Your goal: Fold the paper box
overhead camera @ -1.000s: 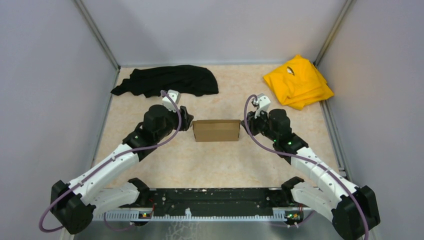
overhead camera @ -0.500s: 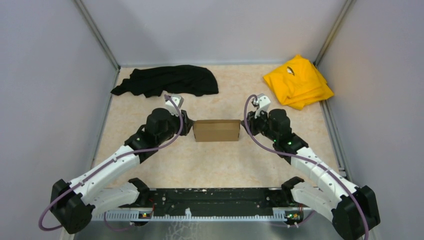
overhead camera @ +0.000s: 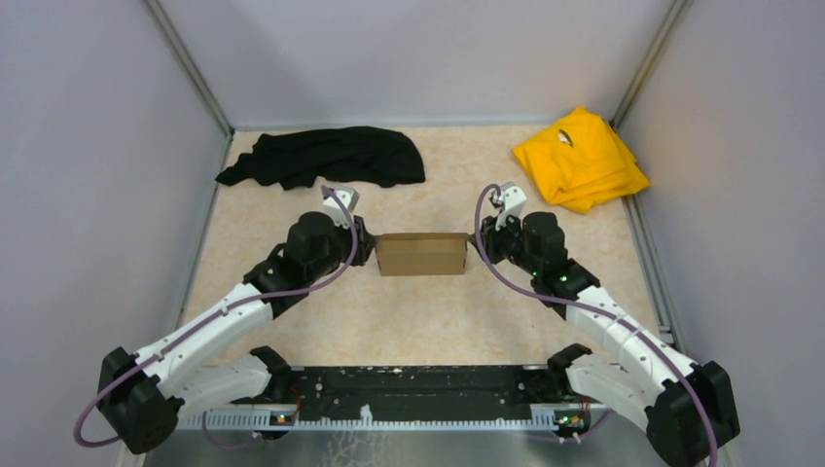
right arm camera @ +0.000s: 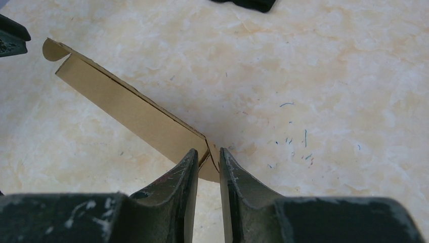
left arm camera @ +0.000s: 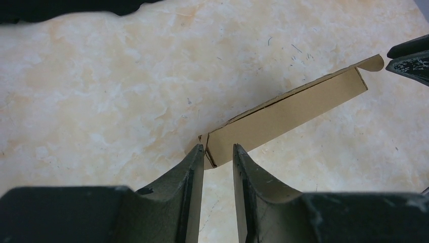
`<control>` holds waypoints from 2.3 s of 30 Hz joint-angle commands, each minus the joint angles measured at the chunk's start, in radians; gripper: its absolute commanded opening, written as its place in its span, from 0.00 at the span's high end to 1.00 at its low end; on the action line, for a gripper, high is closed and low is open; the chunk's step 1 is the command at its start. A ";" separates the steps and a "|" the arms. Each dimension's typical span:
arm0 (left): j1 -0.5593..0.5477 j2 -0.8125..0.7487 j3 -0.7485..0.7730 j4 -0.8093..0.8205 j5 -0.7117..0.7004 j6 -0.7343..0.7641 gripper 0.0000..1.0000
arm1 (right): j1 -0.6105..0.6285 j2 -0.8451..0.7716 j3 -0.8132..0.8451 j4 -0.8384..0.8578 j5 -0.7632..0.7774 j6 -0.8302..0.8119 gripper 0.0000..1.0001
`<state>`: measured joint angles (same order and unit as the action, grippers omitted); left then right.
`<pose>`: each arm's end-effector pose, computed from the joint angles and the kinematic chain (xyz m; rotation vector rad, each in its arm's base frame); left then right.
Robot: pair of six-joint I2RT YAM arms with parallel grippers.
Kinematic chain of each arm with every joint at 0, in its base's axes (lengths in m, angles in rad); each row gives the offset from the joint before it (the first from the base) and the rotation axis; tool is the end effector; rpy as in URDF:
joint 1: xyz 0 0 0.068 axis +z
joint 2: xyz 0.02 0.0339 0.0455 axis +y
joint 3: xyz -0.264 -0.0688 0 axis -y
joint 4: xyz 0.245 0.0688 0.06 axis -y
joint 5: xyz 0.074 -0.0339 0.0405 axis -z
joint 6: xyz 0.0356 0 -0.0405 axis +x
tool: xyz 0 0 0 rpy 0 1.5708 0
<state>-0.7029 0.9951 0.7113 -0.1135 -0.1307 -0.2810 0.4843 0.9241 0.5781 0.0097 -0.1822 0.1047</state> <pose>0.1778 -0.1445 0.2817 0.3335 1.9725 -0.5124 0.1870 0.1057 0.2616 -0.4892 1.8801 0.5689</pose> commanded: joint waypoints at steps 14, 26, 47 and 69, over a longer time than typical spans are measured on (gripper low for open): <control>-0.014 0.044 -0.009 0.005 -0.062 0.006 0.70 | 0.007 0.003 0.063 0.038 -0.004 -0.011 0.80; -0.014 0.062 -0.004 0.011 -0.065 0.016 0.76 | 0.007 0.010 0.065 0.039 -0.005 -0.011 0.83; -0.014 0.067 0.009 0.010 -0.069 0.025 0.77 | 0.007 0.034 0.082 0.047 -0.014 -0.017 0.80; -0.014 0.058 0.009 0.008 -0.073 0.023 0.77 | 0.007 0.039 0.063 0.042 -0.034 -0.011 0.82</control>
<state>-0.7116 1.0592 0.7078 -0.1135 -0.1925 -0.2680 0.4843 0.9653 0.6113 0.0143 -0.1944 0.0990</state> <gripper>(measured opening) 0.226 0.180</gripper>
